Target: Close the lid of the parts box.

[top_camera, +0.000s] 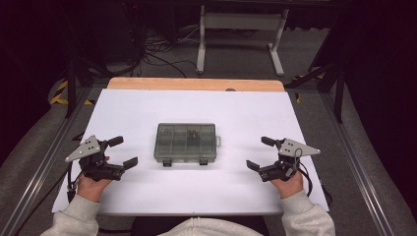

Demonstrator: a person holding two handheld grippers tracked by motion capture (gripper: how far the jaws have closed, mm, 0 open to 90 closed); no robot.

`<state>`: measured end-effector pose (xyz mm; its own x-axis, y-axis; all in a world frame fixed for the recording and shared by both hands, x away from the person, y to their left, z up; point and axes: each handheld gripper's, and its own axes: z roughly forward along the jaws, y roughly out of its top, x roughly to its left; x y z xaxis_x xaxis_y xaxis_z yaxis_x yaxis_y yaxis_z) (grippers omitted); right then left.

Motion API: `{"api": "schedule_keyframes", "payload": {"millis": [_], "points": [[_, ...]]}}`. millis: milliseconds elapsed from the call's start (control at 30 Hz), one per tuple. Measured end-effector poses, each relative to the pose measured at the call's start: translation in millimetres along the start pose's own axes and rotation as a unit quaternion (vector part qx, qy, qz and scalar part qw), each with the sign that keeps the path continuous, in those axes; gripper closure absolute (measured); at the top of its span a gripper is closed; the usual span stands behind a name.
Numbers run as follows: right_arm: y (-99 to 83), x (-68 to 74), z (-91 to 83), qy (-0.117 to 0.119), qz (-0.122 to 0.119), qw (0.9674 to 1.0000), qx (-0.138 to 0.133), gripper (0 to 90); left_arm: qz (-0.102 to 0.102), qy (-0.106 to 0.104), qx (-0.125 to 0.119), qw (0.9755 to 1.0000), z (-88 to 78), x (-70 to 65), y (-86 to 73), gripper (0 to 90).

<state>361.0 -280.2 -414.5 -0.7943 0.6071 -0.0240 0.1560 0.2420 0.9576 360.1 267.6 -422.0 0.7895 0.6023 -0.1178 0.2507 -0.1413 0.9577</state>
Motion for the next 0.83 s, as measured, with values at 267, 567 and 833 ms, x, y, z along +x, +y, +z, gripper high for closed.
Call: {"api": "schedule_keyframes", "payload": {"millis": [267,567,833], "points": [[-11.1,-2.2,0.3,-0.009,-0.003,0.9999,-0.006,0.0,0.016,0.02,-0.035,0.9991,-4.8,1.1,-17.3,1.2],[-19.4,-3.2,7.7,-0.007,-0.005,1.0,-0.001,0.0,0.023,0.046,-0.02,0.9985,-2.5,4.9,-30.8,1.5],[-19.7,-1.6,11.0,-0.01,-0.007,0.9999,-0.005,0.0,0.029,0.059,-0.016,0.9977,-1.9,6.9,-33.1,1.4]]}}
